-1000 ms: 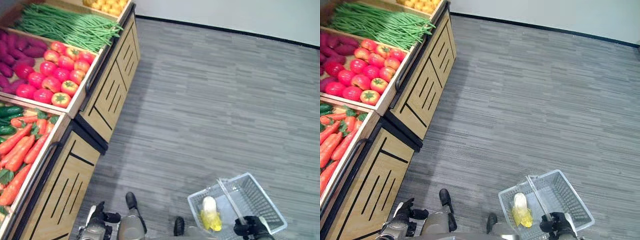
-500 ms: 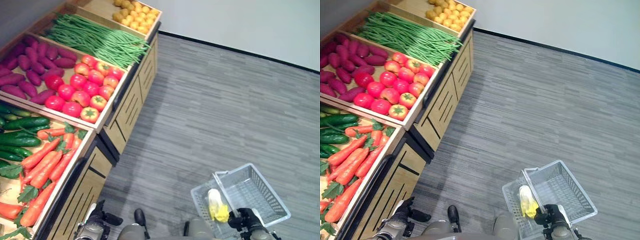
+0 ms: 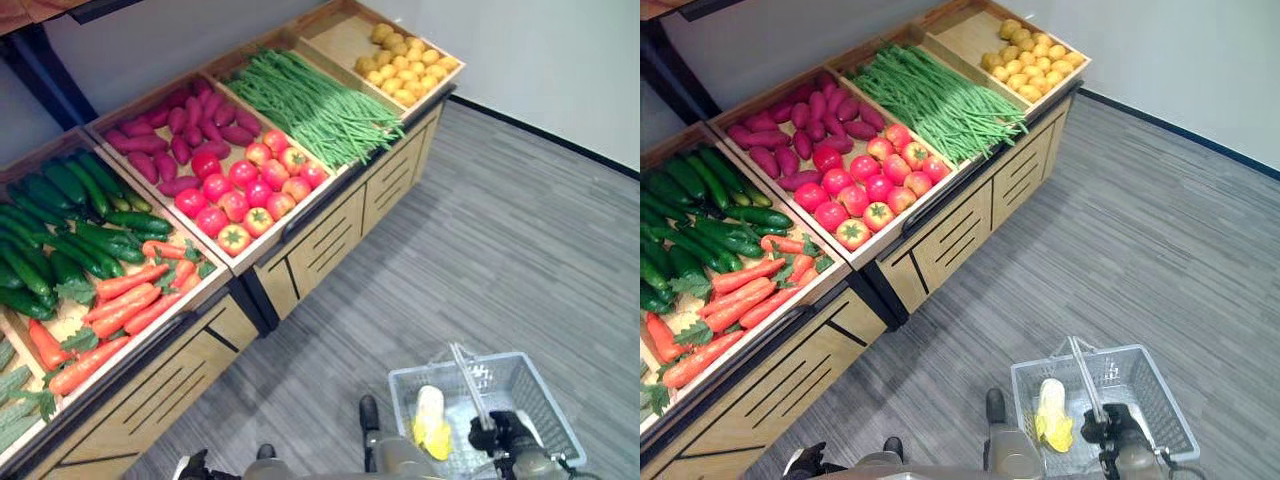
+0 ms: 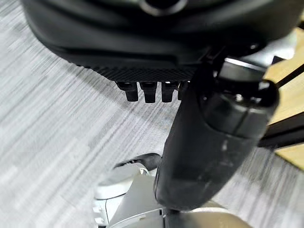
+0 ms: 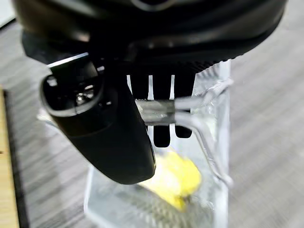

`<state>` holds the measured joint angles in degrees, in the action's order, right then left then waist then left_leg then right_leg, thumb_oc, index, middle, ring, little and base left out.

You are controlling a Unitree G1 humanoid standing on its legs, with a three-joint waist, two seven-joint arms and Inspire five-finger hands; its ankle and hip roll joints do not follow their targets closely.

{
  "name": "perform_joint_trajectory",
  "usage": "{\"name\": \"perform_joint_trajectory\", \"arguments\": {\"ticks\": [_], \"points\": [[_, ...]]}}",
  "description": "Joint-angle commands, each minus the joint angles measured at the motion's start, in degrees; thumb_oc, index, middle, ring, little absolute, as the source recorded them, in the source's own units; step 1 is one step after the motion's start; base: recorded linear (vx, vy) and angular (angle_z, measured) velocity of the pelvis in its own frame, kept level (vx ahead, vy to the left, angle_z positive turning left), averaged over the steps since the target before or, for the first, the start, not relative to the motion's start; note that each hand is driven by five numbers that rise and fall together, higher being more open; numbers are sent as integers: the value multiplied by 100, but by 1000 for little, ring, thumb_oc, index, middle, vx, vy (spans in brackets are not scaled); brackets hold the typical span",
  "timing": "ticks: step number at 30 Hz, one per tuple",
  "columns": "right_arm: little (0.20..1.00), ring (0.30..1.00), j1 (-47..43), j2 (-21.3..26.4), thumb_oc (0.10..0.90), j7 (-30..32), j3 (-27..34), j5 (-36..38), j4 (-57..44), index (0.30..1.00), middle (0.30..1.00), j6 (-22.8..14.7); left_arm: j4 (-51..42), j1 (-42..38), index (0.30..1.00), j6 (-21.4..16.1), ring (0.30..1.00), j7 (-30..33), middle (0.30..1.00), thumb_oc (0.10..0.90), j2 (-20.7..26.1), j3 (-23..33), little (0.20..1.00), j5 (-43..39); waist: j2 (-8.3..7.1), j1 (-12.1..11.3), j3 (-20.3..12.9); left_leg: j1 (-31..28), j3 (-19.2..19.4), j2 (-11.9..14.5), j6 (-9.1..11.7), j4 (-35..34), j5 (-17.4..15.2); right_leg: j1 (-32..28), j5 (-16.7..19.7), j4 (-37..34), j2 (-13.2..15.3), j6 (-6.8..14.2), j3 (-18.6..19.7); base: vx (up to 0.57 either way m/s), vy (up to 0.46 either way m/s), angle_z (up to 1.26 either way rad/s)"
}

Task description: Get the vegetables into the basket

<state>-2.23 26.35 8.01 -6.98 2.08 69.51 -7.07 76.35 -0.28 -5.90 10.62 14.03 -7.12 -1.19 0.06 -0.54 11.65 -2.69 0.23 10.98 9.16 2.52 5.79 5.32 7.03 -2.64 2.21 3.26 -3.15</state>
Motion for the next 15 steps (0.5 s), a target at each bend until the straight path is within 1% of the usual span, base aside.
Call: {"name": "perform_joint_trajectory", "arguments": {"ticks": [1,2,3,5,7,8,9,10,12,15], "points": [[300,300,145,460,400,152,133,112,-202,300,300,-296,-33,-209,1000,15,1000,0,1000,900,167,-73,1000,-21,-161,172,162,-158,463,-423,-236,139,-299,138,-438,892,485,397,54,82,-184,74],[300,300,189,471,400,147,151,115,-236,300,300,-289,-50,-213,1000,31,1000,-27,1000,900,152,-103,1000,0,-153,223,157,-98,848,-336,-220,246,-223,26,-494,881,532,362,-103,79,-162,61],[300,300,212,470,400,150,172,135,-201,300,300,-285,-93,-238,1000,42,1000,-34,1000,900,146,-138,1000,27,-152,245,162,-60,1129,-280,-207,327,-187,-58,-531,864,561,333,-209,48,-151,55],[300,300,355,412,400,175,264,221,-161,300,300,-269,-121,-328,1000,75,1000,-47,1000,900,151,-212,1000,100,-114,378,155,-25,2105,-27,-148,341,12,-250,-623,827,612,288,-551,15,-111,121],[300,300,449,377,400,187,353,282,-60,300,300,-234,-145,-392,1000,92,1000,-42,1000,900,149,-296,1000,175,-66,429,144,-71,2672,141,-75,87,169,-426,-677,747,653,308,-848,36,-39,101],[300,300,522,356,400,206,414,311,-6,300,300,-221,-161,-414,1000,115,1000,-38,1000,900,148,-321,1000,228,-34,435,92,-57,2812,169,17,-120,189,-538,-750,671,697,387,-995,57,33,77],[300,300,543,322,400,212,444,311,49,300,300,-202,-123,-416,1000,133,1000,-9,1000,900,156,-322,1000,306,50,414,41,-16,2845,176,-25,-500,374,-542,-674,603,697,415,-1200,55,44,91],[300,300,542,323,400,212,444,311,50,300,300,-203,-123,-416,1000,133,1000,-9,1000,900,155,-322,1000,306,50,419,43,-25,2841,171,-26,-518,385,-549,-673,600,699,416,-1206,30,68,93],[300,300,508,289,400,223,399,259,34,300,300,-189,-89,-389,1000,145,1000,-6,1000,900,187,-290,1000,353,82,367,8,9,2603,133,-47,-654,411,-556,-693,649,704,437,-1181,98,101,50],[300,300,495,220,400,223,424,231,98,300,300,-187,-2,-323,1000,159,1000,-19,1000,900,225,-271,1000,434,55,357,-30,-107,2624,11,-145,-734,258,-572,-721,777,793,476,-1102,99,156,-8]]}}
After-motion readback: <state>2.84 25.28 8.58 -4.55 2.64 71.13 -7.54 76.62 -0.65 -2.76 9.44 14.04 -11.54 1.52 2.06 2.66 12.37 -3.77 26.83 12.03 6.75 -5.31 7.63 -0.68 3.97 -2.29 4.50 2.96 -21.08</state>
